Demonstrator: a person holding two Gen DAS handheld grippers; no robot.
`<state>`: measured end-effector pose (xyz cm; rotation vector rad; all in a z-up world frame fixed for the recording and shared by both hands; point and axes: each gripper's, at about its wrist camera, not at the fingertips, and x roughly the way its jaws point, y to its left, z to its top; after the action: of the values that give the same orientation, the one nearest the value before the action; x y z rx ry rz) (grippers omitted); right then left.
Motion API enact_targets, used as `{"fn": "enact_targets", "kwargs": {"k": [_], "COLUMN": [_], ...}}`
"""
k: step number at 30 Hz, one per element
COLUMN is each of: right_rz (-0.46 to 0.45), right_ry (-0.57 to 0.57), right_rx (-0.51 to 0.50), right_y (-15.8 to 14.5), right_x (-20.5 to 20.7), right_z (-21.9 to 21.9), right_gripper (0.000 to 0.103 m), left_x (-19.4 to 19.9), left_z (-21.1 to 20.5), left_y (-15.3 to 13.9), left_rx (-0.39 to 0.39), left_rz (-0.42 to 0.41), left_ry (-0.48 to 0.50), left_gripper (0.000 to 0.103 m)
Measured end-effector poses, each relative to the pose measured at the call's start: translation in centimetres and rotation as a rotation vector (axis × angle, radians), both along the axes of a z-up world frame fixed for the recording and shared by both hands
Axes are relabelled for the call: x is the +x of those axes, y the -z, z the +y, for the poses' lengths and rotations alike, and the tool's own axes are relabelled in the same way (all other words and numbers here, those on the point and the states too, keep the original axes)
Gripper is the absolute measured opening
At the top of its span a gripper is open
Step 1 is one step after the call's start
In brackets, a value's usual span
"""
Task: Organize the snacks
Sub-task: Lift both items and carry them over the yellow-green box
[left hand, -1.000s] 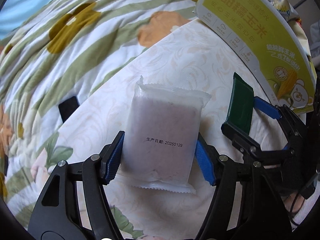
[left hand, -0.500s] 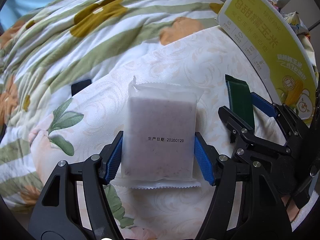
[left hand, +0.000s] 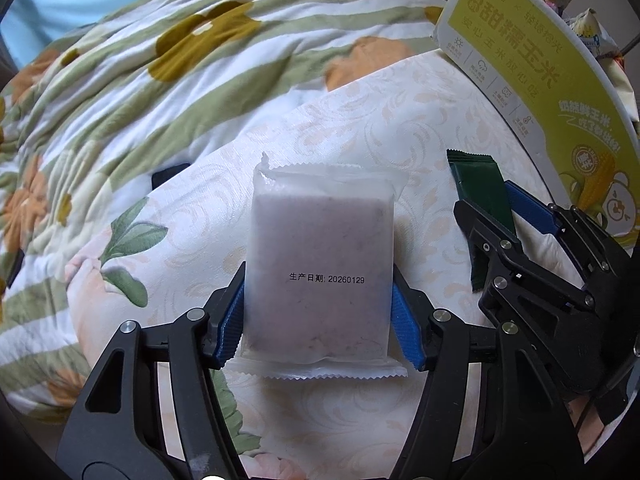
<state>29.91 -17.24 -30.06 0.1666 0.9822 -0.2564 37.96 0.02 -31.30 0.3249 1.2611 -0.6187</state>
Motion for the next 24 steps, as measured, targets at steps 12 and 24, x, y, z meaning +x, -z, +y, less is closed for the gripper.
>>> {"fn": "enact_targets", "kwargs": {"k": [12,24], "right_rz": [-0.116,-0.288], "right_ry": [-0.064,-0.172], "right_rx": [0.034,0.11], "right_y": [-6.4,-19.2], "right_x": [-1.5,-6.6], "right_z": [0.0,-6.2], "right_gripper": [0.042,0.042], "left_x": [-0.9,-5.6], "left_z": [1.4,-4.6], "left_y": [-6.7,-18.2], "left_rx": [-0.05,-0.113], "left_rz": [-0.072,-0.188], "left_ry": [-0.092,-0.142], "left_gripper": [0.06,0.06]}}
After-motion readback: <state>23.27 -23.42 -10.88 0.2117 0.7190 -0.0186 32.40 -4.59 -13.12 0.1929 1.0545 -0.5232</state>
